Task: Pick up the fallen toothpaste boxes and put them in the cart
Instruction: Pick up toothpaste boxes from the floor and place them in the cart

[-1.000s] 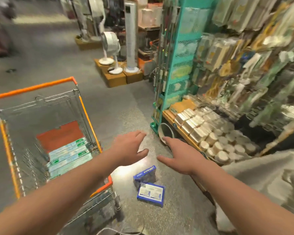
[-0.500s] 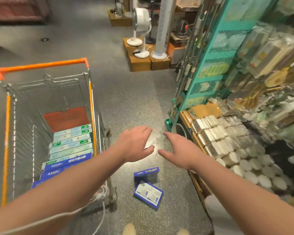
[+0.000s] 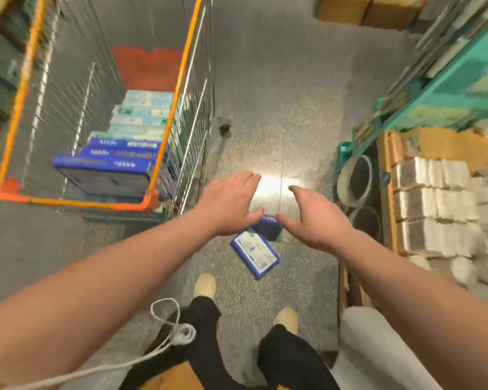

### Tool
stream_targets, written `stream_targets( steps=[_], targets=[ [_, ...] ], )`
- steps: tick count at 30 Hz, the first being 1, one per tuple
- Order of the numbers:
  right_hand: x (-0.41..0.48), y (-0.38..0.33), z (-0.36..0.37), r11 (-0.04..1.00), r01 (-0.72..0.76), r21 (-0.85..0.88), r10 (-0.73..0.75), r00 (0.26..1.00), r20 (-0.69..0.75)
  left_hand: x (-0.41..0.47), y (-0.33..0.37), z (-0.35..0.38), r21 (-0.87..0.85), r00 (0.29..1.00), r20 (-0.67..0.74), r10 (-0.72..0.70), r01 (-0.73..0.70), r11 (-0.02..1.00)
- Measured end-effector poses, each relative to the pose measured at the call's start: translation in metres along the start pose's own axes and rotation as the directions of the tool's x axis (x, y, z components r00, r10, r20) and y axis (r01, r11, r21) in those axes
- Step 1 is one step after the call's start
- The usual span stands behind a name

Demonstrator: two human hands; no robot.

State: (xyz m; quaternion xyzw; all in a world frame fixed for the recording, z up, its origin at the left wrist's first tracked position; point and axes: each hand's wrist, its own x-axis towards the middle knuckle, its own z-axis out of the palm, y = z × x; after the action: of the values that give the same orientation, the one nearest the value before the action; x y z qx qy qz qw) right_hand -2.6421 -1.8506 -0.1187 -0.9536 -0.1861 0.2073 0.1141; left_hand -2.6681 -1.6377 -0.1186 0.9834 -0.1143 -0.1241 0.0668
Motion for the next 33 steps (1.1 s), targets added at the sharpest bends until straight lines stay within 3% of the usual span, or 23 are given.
stream_targets(
  steps=[13, 19, 27, 33],
  targets=[
    [0.128, 0.094, 0.337, 0.997, -0.04, 0.068, 0.032, 0.992, 0.12, 0.101, -0.05, 0.341, -0.074, 0.993, 0.108, 0.056, -0.049, 0.996],
    [0.187, 0.128, 0.484, 0.998, -0.024, 0.064, 0.014, 0.989, 0.15, 0.17, -0.08, 0.473, 0.028, 0.985, 0.115, 0.129, -0.134, 0.991],
    [0.245, 0.155, 0.612, 0.999, -0.018, -0.038, 0.024, 0.986, 0.166, 0.258, -0.106, 0.569, 0.227, 0.941, 0.106, 0.321, -0.338, 0.913],
    [0.248, 0.172, 0.639, 0.997, -0.061, -0.048, 0.068, 0.983, 0.171, 0.272, -0.102, 0.607, 0.211, 0.933, 0.175, 0.315, -0.348, 0.913]
  ],
)
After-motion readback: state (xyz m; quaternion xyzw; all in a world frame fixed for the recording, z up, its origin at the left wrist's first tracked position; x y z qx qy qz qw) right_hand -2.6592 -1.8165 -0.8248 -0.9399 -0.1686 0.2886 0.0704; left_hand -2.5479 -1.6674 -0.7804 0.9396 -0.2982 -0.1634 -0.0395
